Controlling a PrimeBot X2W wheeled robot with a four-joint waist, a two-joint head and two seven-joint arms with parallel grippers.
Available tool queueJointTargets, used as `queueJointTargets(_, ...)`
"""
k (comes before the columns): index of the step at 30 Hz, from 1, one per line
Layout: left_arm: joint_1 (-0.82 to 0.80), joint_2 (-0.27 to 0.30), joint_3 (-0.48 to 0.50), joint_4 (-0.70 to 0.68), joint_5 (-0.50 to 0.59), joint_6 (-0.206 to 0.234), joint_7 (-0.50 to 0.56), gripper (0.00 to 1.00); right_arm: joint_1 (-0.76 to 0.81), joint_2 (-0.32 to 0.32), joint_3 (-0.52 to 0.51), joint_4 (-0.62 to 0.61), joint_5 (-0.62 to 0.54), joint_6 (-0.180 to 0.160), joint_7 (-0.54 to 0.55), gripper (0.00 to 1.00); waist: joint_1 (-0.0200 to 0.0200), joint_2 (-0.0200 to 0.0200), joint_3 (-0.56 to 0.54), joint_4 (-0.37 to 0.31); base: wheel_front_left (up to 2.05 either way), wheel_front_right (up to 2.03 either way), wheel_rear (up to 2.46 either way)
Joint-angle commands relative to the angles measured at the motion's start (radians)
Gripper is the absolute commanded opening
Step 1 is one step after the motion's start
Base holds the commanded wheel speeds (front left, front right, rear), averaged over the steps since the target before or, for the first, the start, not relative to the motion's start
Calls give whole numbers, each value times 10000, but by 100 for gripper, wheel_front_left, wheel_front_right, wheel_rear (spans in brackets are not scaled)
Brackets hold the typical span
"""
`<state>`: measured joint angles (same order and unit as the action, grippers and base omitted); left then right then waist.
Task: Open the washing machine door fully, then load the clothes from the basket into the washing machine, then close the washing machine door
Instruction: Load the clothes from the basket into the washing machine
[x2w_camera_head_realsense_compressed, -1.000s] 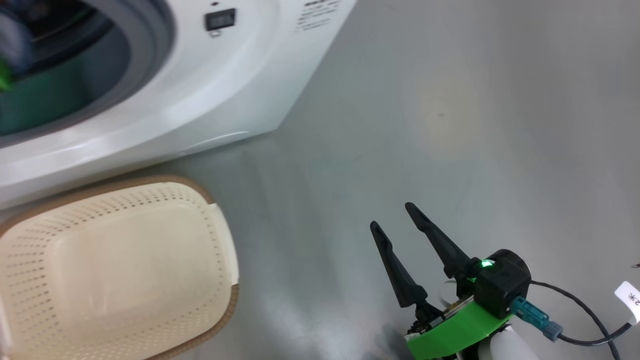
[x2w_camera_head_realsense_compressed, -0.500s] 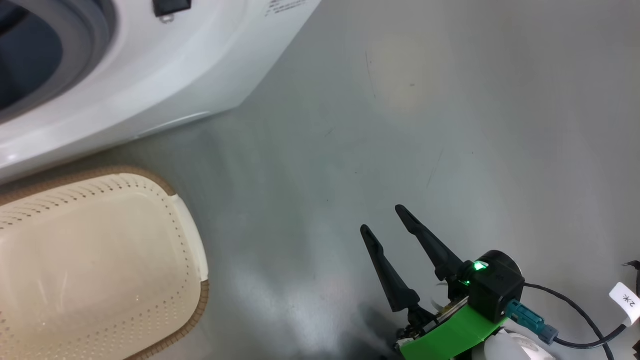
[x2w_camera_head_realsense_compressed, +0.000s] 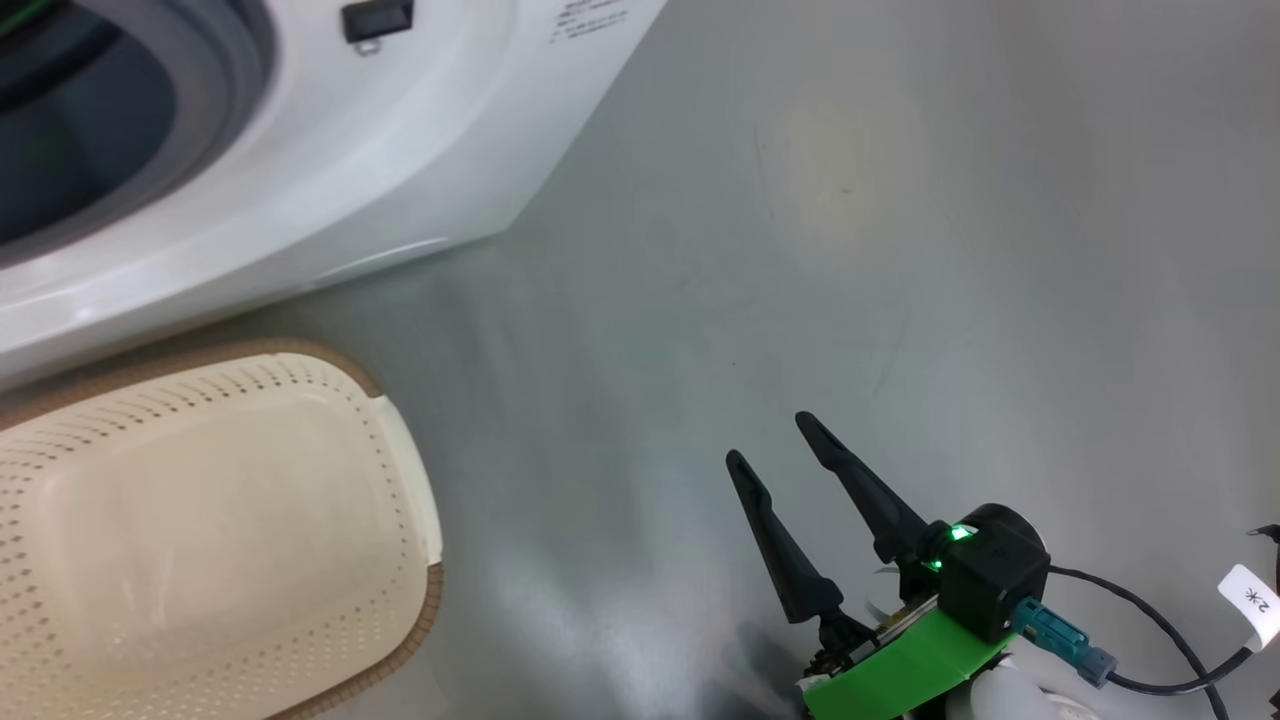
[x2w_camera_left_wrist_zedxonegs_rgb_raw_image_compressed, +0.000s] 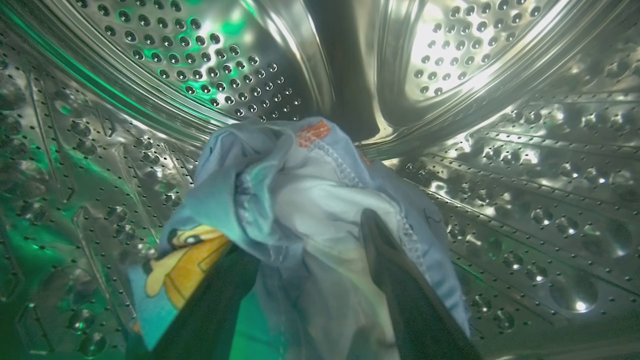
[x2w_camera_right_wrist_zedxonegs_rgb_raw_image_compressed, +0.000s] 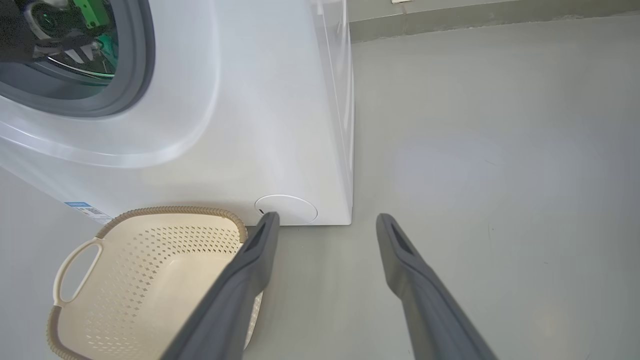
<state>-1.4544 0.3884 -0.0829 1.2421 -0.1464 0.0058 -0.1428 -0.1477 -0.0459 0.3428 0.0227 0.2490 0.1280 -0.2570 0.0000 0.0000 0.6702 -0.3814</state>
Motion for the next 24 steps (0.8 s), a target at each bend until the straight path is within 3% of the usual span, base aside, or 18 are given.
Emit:
queueJointTargets(1, 23, 185, 178, -110, -187, 116, -192, 100, 250, -43, 139, -157, 31, 27, -48, 100, 0, 0, -201, 173, 0, 0, 0)
queueJointTargets(14, 1372, -1234, 120, -13, -586, 217, -1102, 100, 151, -43, 185, 178, 82, 27, -48, 100, 0, 0, -1611, 929, 0, 0, 0)
queueJointTargets(24, 3412, -2280, 573, -1175, -1229, 36, -1186, 100, 325, -43, -122, 482, 99, 27, -48, 100, 0, 0, -2856, 1664, 0, 0, 0)
